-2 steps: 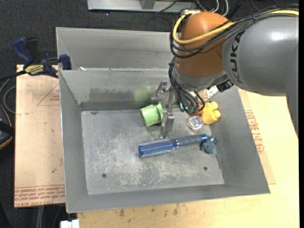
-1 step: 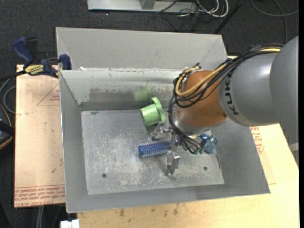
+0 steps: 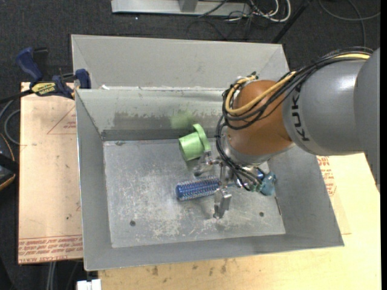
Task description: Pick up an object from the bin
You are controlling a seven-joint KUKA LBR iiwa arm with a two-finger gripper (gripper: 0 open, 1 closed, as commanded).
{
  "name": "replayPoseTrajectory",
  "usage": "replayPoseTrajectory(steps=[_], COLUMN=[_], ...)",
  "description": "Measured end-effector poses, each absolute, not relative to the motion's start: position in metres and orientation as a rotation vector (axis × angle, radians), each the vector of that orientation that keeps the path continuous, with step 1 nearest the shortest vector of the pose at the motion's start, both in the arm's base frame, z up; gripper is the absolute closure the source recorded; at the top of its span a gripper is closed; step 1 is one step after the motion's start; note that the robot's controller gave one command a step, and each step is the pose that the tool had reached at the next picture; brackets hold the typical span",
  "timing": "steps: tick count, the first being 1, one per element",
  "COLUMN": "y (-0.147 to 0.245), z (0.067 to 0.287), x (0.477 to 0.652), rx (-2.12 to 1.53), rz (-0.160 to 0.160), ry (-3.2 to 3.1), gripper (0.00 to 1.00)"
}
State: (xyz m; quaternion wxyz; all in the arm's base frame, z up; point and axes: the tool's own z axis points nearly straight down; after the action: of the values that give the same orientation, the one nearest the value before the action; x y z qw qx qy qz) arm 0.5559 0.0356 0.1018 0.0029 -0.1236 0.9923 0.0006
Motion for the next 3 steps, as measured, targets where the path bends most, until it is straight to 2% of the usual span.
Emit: replayPoseTrajectory(steps=[1,2,3], y=[0.019,0.04,0.04], z=[0.11,0.072,0.074], x=[0.57,0.582,0.584], rx=[-0.287,-0.27,-0.267], rz=[0.001,0.0,0.0], ry=[3.125,3.12,3.124], gripper=[0.0,0.0,0.0])
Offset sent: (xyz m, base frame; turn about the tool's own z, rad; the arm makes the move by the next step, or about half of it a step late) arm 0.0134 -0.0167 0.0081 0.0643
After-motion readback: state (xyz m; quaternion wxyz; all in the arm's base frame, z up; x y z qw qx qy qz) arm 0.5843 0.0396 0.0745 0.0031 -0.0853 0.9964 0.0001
